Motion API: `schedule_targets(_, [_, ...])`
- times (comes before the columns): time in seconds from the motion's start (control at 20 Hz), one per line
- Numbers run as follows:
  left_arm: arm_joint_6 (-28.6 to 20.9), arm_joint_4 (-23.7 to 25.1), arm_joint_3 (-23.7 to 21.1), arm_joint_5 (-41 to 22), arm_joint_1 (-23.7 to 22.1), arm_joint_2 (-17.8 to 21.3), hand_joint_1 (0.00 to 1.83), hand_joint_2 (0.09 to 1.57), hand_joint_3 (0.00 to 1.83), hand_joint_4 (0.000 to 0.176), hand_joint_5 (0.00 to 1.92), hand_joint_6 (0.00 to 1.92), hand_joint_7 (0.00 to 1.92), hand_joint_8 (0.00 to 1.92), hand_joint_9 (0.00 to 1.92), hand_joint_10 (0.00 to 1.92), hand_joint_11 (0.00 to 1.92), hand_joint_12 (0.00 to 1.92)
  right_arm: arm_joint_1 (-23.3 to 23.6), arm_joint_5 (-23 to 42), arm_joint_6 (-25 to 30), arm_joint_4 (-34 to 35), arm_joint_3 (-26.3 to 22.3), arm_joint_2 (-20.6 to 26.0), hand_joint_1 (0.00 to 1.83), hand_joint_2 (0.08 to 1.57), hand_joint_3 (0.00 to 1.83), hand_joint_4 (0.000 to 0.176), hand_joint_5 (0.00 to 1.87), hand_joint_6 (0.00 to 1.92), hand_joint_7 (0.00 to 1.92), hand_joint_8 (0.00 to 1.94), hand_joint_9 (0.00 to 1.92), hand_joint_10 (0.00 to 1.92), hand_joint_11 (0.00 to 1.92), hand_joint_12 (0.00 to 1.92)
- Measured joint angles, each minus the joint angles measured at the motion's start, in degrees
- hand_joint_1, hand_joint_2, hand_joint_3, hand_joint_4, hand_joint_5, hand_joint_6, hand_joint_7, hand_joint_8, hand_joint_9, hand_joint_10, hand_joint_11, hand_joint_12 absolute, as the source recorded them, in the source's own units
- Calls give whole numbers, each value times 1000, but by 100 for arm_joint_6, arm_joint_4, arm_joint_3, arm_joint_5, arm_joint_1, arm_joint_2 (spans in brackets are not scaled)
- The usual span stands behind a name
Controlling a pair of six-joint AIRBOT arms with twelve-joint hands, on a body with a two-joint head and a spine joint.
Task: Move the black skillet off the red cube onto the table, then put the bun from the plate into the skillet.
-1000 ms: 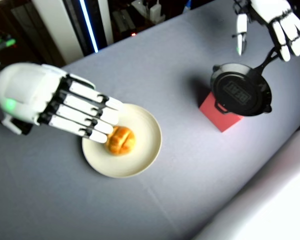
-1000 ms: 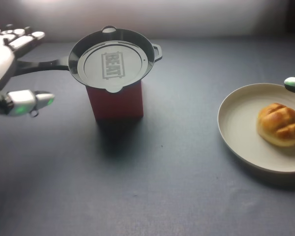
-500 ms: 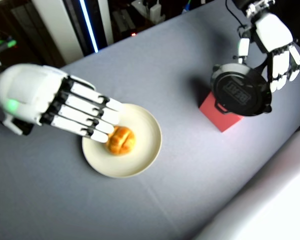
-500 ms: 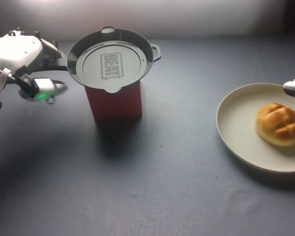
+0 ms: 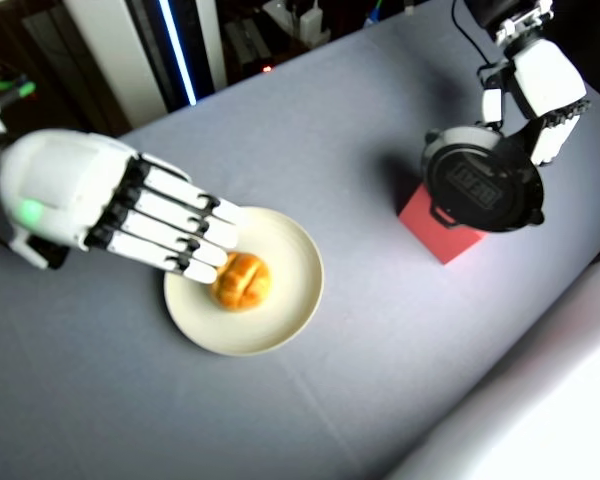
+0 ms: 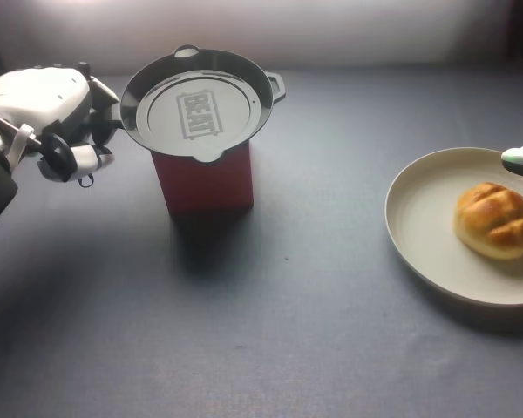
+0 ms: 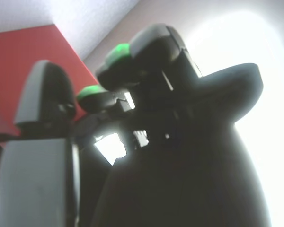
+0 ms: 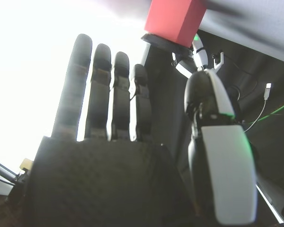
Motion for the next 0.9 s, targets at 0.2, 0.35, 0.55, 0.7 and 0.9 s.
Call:
schedule_targets(0.2, [-457, 243, -247, -468, 168, 122, 1389, 1279, 0, 149, 1226, 1921, 1462, 1921, 1615, 1921, 1628, 1921, 0, 0, 4, -15, 0, 0, 557, 1278, 3, 0, 401, 2, 489, 6, 498, 10, 464, 180])
schedule_targets(0.35, [-734, 367, -527, -1016, 323, 282, 1359, 1281, 1, 127, 1189, 1921, 1421, 1921, 1588, 1921, 1615, 1921, 0, -2, 17, -22, 0, 0, 494, 1292, 6, 0, 407, 1, 487, 0, 496, 1, 454, 182])
schedule_targets(0.55, [-1016, 651, -973, -1867, 588, 544, 1436, 1245, 1, 0, 1244, 1921, 1404, 1921, 1565, 1921, 1605, 1921, 0, -2, 17, -17, 0, -2, 435, 1304, 4, 1, 412, 3, 499, 4, 510, 5, 463, 196])
schedule_targets(0.7, [-1250, 1027, -1320, -2251, 861, 767, 1439, 1263, 3, 0, 1194, 1921, 1413, 1921, 1573, 1921, 1630, 1921, 0, -24, 20, -28, 0, -26, 437, 1303, 1, 0, 430, 8, 503, 4, 503, 3, 467, 202])
schedule_targets(0.9, [-1405, 1703, -1891, -2577, 1263, 1128, 1459, 1238, 0, 0, 1298, 1921, 1460, 1921, 1591, 1921, 1658, 1921, 0, -39, 20, -31, 0, -35, 449, 1325, 0, 5, 411, 0, 493, 1, 501, 1, 409, 334])
